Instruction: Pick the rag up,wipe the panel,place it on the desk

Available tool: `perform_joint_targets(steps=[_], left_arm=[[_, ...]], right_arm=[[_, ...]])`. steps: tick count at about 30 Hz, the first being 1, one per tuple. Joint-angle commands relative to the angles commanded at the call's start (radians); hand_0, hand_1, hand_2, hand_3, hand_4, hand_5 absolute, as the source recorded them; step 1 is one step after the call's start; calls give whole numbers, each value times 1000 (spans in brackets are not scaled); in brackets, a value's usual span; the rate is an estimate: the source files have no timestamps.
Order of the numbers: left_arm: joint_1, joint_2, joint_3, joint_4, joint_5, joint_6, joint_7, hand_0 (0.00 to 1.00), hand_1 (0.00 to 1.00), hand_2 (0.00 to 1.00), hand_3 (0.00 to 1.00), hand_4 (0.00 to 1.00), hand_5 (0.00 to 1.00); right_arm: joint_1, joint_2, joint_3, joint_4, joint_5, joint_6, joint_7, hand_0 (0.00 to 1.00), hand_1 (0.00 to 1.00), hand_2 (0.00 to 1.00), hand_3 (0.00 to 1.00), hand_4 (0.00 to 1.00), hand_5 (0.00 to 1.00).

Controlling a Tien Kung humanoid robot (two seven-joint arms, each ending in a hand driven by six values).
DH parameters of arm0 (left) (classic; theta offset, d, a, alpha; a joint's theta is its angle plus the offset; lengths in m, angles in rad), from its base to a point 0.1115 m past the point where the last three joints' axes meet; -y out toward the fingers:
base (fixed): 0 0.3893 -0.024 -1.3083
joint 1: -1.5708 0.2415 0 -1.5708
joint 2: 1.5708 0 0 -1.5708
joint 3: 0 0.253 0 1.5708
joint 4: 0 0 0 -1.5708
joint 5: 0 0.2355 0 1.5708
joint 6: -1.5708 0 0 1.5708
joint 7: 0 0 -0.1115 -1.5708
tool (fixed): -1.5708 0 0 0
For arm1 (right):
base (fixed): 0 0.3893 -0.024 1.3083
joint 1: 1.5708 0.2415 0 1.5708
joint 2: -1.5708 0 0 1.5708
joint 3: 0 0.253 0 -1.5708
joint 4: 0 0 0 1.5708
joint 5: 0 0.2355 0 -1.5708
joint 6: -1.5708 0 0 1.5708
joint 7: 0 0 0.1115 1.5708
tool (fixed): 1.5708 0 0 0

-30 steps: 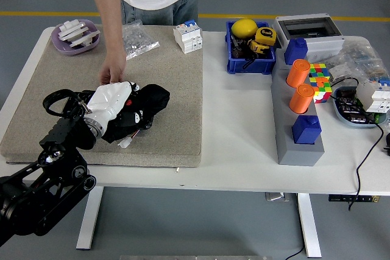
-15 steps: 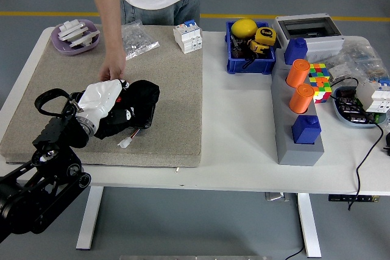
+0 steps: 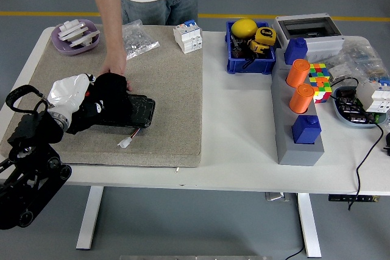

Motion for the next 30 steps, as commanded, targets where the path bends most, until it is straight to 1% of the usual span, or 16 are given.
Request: perform_joint_targets(steps=[7, 13, 18, 23, 30], left_arm=[[19, 10, -81, 28, 25, 4, -1, 247, 214, 606, 545, 125, 2], [29, 25, -124, 51, 28, 4, -3, 249, 214, 606, 545, 130, 2], [37, 32, -138, 67, 33, 3, -3, 249, 213, 604, 543, 129, 2], [44, 31, -147, 73, 36, 6, -3, 249, 213, 604, 543, 129, 2], [45, 33, -149, 66, 44, 9, 2, 248, 215, 598, 542, 135, 2]], right_arm=[[-2, -1, 16, 6, -18, -2, 0, 741, 569, 666, 630, 998, 612], [-3, -3, 21, 7, -22, -3, -1, 741, 569, 666, 630, 998, 612], [-3, -3, 22, 8, -24, -4, -1, 741, 568, 666, 630, 998, 612], [-4, -3, 24, 10, -29, -5, -1, 741, 568, 666, 630, 998, 612], [-4, -6, 29, 13, -35, -6, -2, 740, 568, 665, 629, 998, 611]])
